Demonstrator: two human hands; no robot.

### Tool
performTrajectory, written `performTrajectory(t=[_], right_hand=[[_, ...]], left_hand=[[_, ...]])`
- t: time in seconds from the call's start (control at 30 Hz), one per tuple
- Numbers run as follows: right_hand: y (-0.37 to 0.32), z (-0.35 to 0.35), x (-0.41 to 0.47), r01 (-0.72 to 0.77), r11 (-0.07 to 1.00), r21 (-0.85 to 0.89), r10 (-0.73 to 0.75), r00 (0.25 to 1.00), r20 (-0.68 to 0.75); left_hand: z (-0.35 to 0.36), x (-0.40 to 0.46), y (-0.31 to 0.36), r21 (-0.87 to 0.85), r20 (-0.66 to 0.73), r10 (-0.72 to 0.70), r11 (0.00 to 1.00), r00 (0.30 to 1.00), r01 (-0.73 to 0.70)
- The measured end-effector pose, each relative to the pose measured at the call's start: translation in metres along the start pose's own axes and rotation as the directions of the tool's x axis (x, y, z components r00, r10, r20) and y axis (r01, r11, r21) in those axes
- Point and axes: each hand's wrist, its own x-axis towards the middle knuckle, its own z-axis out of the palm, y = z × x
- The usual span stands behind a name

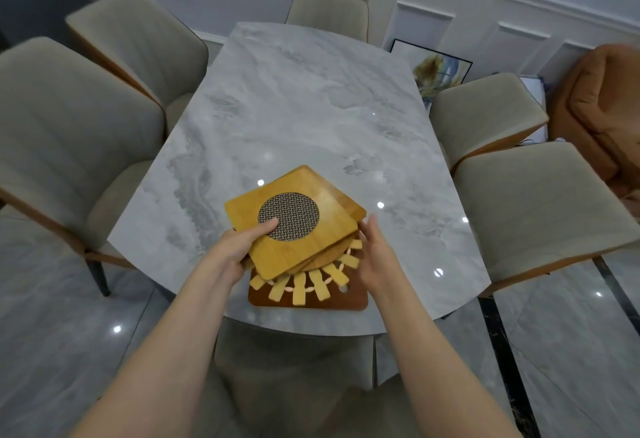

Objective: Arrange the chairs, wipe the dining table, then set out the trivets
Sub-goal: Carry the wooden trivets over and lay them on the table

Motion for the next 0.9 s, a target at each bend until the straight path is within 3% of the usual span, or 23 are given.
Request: performTrajectory(t=[0.03, 0.07, 0.1, 0.17, 0.2, 0.27, 0.33, 0.47, 0.9], right_hand=[[0.006, -0.004, -0.003, 0.029, 0.998, -0.053, -0.029, 1.000, -0.002], [0.015, -0.008, -0.007, 0.086, 0.973, -0.212, -0.089, 0.996, -0.005], [0.025, -0.013, -0.010, 0.150, 0.881, -0.448, -0.165, 0.986, 0.007], [0.050, -0.027, -0.012, 0.250, 0.491, -0.834, -0.263, 0.956, 0.132], [0.061, -0.032, -0.009, 0.295, 0.286, -0.912, -0.245, 0.942, 0.228], [0.078, -0.041, -0.004, 0.335, -0.024, -0.942, -0.145, 0.931, 0.335], [0.091, -0.045, 0.001, 0.332, -0.205, -0.921, -0.079, 0.932, 0.353], [0.106, -0.045, 0.003, 0.300, -0.299, -0.906, -0.101, 0.934, 0.343], [0.106, -0.037, 0.011, 0.248, -0.304, -0.920, -0.122, 0.947, 0.296]], left_hand=[[0.000, -0.002, 0.000, -0.044, -0.019, 0.012, 0.999, 1.000, -0.013], [-0.002, -0.005, 0.000, -0.082, -0.038, 0.025, 0.996, 0.999, -0.028], [-0.002, -0.006, -0.001, -0.111, -0.059, 0.036, 0.993, 0.998, -0.042], [-0.005, -0.008, -0.001, -0.158, -0.102, 0.051, 0.985, 0.993, -0.067], [-0.007, -0.009, -0.002, -0.178, -0.119, 0.059, 0.981, 0.991, -0.080], [-0.011, -0.009, -0.005, -0.204, -0.143, 0.073, 0.974, 0.987, -0.101], [-0.014, -0.010, -0.009, -0.220, -0.165, 0.084, 0.968, 0.983, -0.120], [-0.018, -0.009, -0.015, -0.232, -0.179, 0.087, 0.964, 0.980, -0.128], [-0.018, 0.003, -0.012, -0.224, -0.189, 0.105, 0.963, 0.976, -0.147]])
